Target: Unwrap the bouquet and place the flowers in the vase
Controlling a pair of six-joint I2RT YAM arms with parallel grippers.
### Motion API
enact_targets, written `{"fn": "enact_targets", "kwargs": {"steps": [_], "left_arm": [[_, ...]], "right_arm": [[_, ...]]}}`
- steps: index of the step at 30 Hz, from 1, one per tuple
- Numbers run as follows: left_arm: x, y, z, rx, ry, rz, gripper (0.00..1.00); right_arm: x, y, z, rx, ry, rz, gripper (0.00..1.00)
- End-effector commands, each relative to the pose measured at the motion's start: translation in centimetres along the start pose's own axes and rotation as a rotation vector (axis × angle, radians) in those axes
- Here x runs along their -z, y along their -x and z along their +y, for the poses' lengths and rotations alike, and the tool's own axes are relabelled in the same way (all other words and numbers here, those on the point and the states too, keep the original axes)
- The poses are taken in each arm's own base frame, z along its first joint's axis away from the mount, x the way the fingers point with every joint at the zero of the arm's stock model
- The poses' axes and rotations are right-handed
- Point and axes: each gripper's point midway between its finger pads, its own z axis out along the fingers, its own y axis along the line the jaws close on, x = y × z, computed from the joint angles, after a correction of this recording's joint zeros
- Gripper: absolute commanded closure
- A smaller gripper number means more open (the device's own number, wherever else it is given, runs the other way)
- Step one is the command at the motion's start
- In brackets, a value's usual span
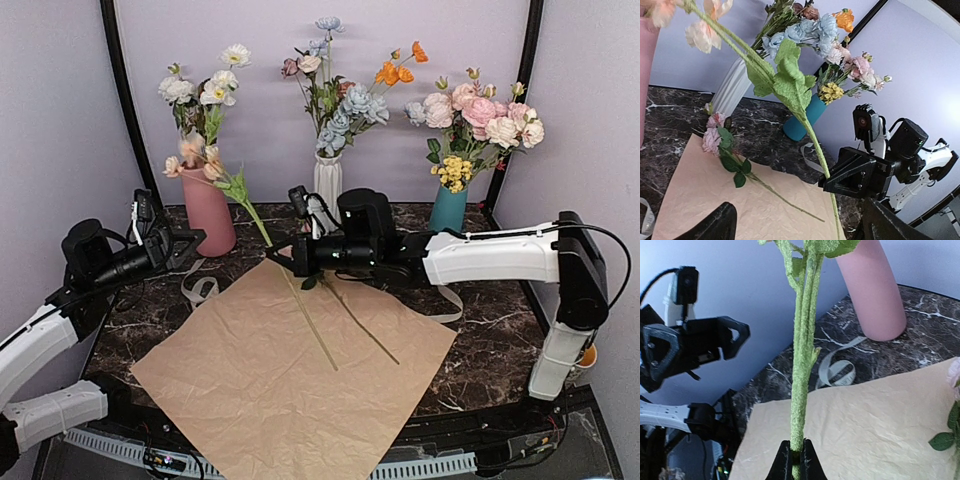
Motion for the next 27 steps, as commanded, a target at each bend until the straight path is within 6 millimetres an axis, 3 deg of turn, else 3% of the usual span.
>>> {"fn": "enact_targets", "kwargs": {"steps": [1, 9, 13, 24, 27], "left_arm": [[-0.3, 0.9, -3.4, -0.041, -0.181, -0.042, 0.13], [-1.3, 0.6, -5.6, -0.092, -0.276, -0.060, 0.18], [-1.9, 0.2, -6.1, -0.103, -0.309, -0.058, 0.25], [-3.1, 0.2, -4.9, -0.053, -0.268, -0.066, 0.58], [-3.2, 0.2, -4.9, -0.047, -0.261, -0.058, 0.56]], "right_arm": [[0.4, 2.9, 5.9, -0.027, 0.270, -0.113, 1.00], [-1.3, 1.1, 8.3, -0.088, 0.392, -0.064, 1.00], [-1.9, 0.3, 8.8, -0.101, 0.414, -0.038, 1.00], [-1.7, 0.0, 9.0, -0.082, 0.412, -0.039, 1.00], [-1.6, 0.3, 8.6, -0.080, 0.382, -0.058, 1.00]]}}
